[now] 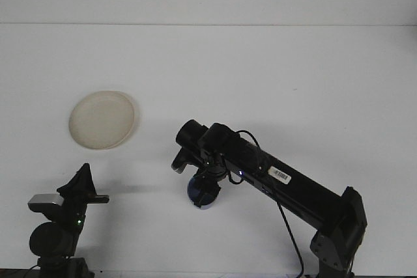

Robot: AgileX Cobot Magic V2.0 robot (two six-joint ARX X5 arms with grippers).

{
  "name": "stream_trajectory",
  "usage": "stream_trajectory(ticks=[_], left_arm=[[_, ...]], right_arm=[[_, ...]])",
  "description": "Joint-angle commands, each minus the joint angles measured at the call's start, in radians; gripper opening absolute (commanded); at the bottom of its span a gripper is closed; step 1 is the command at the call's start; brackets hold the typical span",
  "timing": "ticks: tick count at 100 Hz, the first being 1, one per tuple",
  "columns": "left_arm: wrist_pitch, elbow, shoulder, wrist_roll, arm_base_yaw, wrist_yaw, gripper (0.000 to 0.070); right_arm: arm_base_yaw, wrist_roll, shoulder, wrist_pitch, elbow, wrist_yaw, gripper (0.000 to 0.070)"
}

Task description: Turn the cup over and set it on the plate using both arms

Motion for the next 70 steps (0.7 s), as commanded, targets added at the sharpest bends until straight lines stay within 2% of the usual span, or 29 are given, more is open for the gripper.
stream_trajectory(ticks=[1, 17, 26, 43, 52, 60, 70], left_arm=[[0.016, -0.018, -0.001, -0.037, -0.001, -0.001, 0.0013], [0.017, -0.015, -0.001, -0.204, -0.001, 0.0, 0.0013], [0.016, -0.008, -0.001, -0.291, -0.001, 0.009, 0.0012], [0.01, 0.016, 0.0, -0.323, -0.001, 0.101, 0.0012], [-0.003, 0.04, 0.0, -0.359, -0.001, 0.139, 0.0013], [-0.043, 0.076, 0.011, -0.36, -0.001, 0.179, 0.0013], [-0.083, 0.131, 0.054, -0.36, -0.001, 0.264, 0.0013]], right_arm=[[0.011, -0.008, 0.019, -0.025, 0.038, -0.013, 0.0289], [-0.002, -0.006, -0.024, -0.025, 0.115, -0.068, 0.0289], [-0.017, 0.0, -0.07, -0.025, 0.172, -0.072, 0.0289], [-0.077, -0.002, -0.191, 0.033, 0.22, -0.085, 0.0288], [-0.146, -0.002, -0.282, 0.123, 0.206, -0.163, 0.0288], [-0.222, -0.002, -0.369, 0.196, 0.167, -0.23, 0.0288], [-0.31, -0.002, -0.483, 0.269, 0.072, -0.227, 0.0287]])
